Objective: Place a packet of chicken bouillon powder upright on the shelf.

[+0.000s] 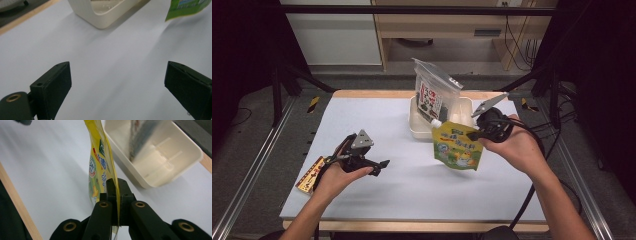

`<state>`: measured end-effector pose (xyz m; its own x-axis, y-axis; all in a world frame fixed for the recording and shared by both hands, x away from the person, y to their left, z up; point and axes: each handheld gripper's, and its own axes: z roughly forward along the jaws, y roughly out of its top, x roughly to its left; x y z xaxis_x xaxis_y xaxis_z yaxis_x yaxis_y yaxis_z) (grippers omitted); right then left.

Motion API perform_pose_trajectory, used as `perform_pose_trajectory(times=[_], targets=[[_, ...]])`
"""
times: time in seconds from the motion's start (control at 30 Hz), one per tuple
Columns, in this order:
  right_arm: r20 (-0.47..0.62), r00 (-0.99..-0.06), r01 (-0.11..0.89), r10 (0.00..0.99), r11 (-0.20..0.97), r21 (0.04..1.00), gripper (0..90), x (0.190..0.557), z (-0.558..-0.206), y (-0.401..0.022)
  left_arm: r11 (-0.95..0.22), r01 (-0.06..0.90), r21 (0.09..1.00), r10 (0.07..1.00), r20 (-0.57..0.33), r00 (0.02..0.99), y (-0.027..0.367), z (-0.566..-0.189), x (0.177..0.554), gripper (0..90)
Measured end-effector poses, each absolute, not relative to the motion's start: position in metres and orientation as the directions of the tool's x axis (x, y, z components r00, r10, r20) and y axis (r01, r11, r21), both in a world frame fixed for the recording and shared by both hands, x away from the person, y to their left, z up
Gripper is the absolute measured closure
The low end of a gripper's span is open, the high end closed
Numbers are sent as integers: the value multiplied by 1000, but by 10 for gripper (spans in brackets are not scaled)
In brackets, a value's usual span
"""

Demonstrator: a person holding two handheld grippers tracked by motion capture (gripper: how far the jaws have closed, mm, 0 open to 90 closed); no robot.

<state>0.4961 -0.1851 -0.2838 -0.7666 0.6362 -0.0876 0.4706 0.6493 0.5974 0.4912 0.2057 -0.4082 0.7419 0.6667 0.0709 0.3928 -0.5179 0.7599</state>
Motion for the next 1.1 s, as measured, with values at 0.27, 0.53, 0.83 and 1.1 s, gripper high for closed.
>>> perform_pose_trajectory(times=[0.27, 0.53, 0.83, 1.1], targets=[[-73, -666, 581, 743, 577, 575, 900, 500, -277, -218, -455, 447, 770, 735, 42, 677, 232, -434, 492, 71], [-85, -562, 634, 823, 494, 595, 900, 509, -260, -239, -449, 459, 767, 753, 48, 656, 240, -441, 490, 71], [-55, -484, 653, 874, 402, 642, 900, 525, -244, -249, -458, 466, 757, 752, 50, 657, 238, -446, 487, 71], [-30, -436, 661, 899, 343, 668, 900, 538, -240, -248, -466, 469, 750, 753, 58, 656, 240, -449, 485, 71]])
